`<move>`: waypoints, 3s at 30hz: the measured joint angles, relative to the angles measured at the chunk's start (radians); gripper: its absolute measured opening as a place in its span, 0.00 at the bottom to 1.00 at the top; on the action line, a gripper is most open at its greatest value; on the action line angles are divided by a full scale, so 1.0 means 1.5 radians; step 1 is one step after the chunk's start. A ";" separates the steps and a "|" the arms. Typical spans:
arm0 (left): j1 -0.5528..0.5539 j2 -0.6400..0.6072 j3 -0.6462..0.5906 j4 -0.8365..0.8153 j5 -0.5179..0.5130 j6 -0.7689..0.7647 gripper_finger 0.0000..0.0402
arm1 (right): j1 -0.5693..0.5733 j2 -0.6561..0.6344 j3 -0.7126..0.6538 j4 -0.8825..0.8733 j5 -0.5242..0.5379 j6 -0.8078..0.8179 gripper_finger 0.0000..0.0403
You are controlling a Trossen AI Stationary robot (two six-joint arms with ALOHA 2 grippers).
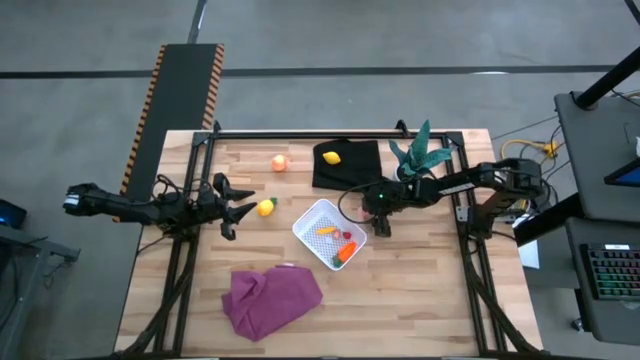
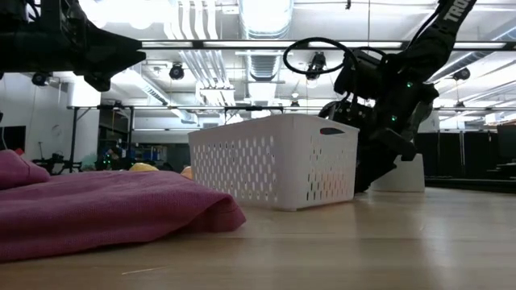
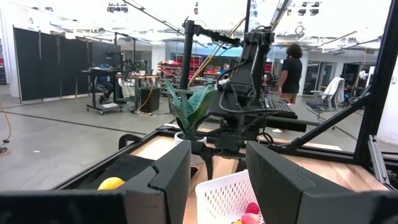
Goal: Pick and placing Produce into tupperware
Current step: Put the small peach into the white bin, then put the lemon into the white bin
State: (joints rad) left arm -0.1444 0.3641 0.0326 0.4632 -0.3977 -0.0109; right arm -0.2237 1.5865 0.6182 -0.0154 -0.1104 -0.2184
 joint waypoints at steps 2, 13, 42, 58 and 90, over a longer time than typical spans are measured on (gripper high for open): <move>0.000 0.000 0.000 0.000 0.000 0.000 0.35 | -0.003 -0.001 0.000 -0.007 0.002 -0.005 0.54; 0.000 0.000 0.000 0.000 0.000 -0.001 0.35 | -0.004 -0.008 0.000 -0.023 0.016 0.006 0.39; 0.000 0.000 0.000 0.000 0.000 -0.002 0.35 | 0.072 -0.318 0.038 -0.113 0.096 0.102 0.12; 0.000 0.000 0.000 0.000 -0.002 0.000 0.35 | 0.193 -0.138 0.254 -0.349 0.090 0.171 0.12; 0.000 0.005 0.000 0.000 -0.002 -0.005 0.35 | 0.194 0.056 0.437 -0.495 0.045 0.178 0.56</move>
State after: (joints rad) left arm -0.1440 0.3713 0.0326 0.4633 -0.4013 -0.0185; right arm 0.0673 1.6703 1.2732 -0.7586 -0.0425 0.0486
